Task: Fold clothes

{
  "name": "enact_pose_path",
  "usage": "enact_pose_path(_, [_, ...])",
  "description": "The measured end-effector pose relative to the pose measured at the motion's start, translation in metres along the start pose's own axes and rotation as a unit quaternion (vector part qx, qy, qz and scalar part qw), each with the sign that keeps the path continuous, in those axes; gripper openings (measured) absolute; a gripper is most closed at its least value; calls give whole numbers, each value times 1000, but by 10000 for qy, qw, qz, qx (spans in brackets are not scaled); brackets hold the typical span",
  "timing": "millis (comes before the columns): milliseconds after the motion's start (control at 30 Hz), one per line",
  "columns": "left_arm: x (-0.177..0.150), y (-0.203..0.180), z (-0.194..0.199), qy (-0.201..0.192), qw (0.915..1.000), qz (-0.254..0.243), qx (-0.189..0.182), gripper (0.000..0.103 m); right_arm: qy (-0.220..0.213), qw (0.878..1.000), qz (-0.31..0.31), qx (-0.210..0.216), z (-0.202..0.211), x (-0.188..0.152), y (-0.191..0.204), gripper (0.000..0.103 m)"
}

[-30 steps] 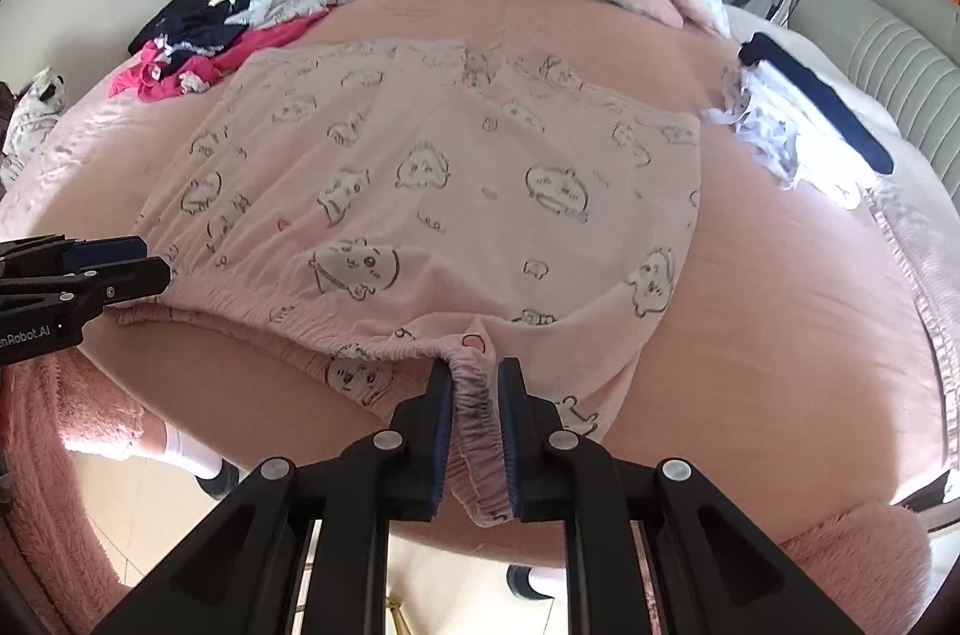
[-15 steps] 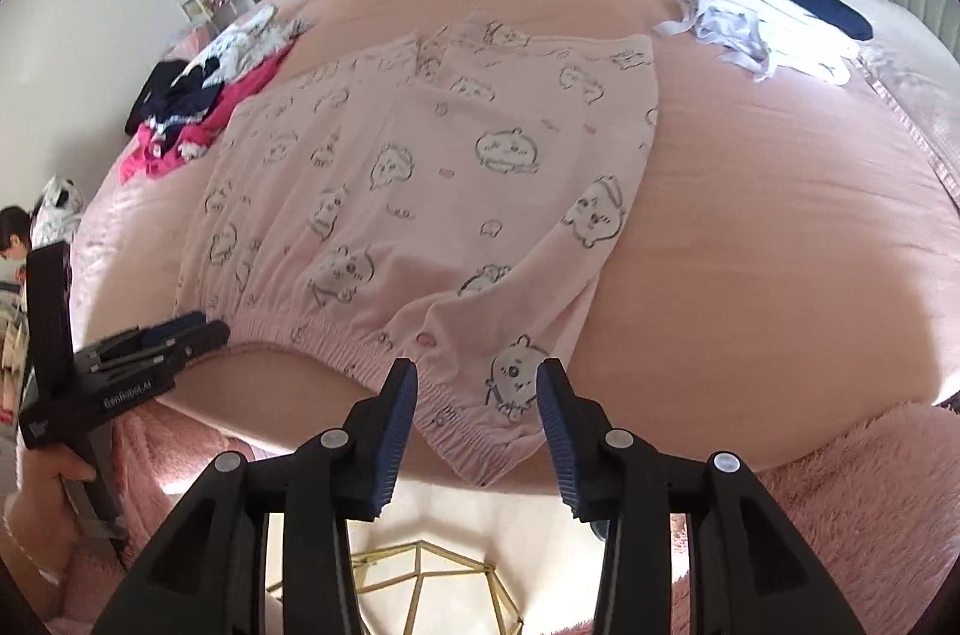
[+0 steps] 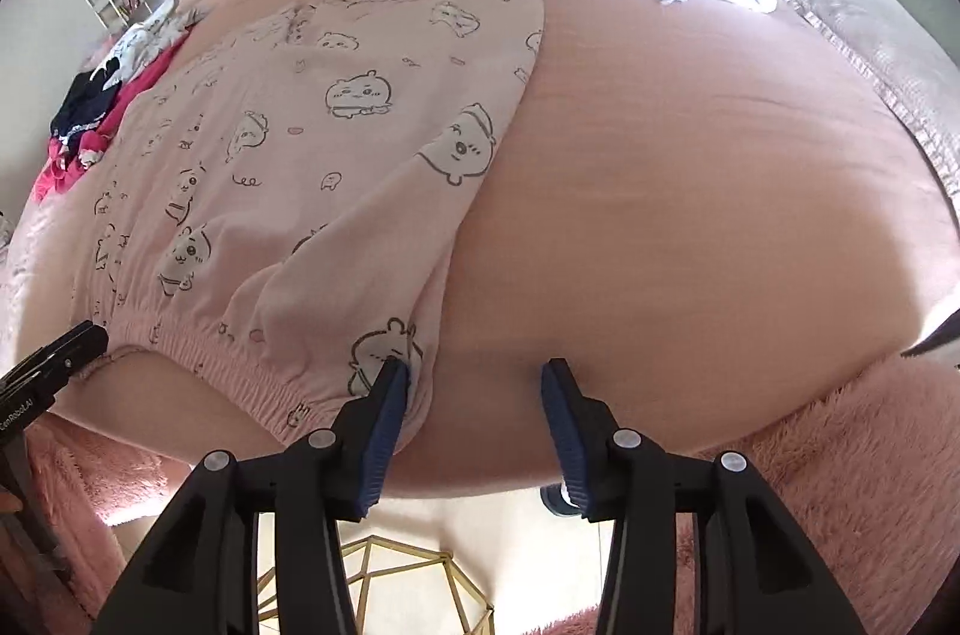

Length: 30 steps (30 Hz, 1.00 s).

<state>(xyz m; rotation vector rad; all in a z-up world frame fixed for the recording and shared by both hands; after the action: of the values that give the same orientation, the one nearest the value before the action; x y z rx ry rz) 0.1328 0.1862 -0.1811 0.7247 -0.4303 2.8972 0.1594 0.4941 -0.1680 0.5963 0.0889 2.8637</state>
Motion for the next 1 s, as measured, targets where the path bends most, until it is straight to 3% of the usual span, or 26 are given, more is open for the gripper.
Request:
enact_pose_path(133, [0,0,0,-5,10000,21,-10,47,-269,9981,447,318,5,6,26,47])
enact_pose_path(233, [1,-3,0,17,10000,17,1,50,53,9964,843,6,-18,10,48,47])
enact_pose_path(367, [4,1,9,-120,9996,13,272,50,19,9984,535,-166,-14,9,24,48])
enact_pose_path(433, [7,8,15,-244,9985,106,472,50,-9,9996,298,19,-12,9,13,50])
enact_pose_path(500, [8,19,17,-276,9981,369,402,50,-141,9997,198,69,-5,10,11,50])
enact_pose_path(567, [6,26,14,-183,9976,486,464,50,-329,9992,185,94,3,11,16,51])
enact_pose_path(667, [1,23,5,80,9966,238,786,50,-509,9969,442,412,10,11,33,53])
enact_pose_path(767, [-2,19,8,205,9957,78,904,51,-231,9960,863,-15,-6,9,56,53])
enact_pose_path(900, [-5,29,16,375,9969,310,624,50,-255,9993,262,-114,-10,10,28,52])
enact_pose_path(1000, [-5,49,24,285,9943,1023,106,50,-252,9993,-220,164,-5,8,10,54])
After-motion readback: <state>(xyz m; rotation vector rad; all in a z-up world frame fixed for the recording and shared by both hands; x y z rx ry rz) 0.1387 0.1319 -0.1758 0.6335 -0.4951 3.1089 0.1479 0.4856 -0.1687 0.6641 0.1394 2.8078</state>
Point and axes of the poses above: each gripper's, at about its wrist camera, not at the fingertips, and z roughly against the way its jaws point, y to its left, x to its top, the point moved 2 cm from there along -z, roughly the way its jaws point, and after that the axes turned 1 degree about x, right-handed, at the moved point
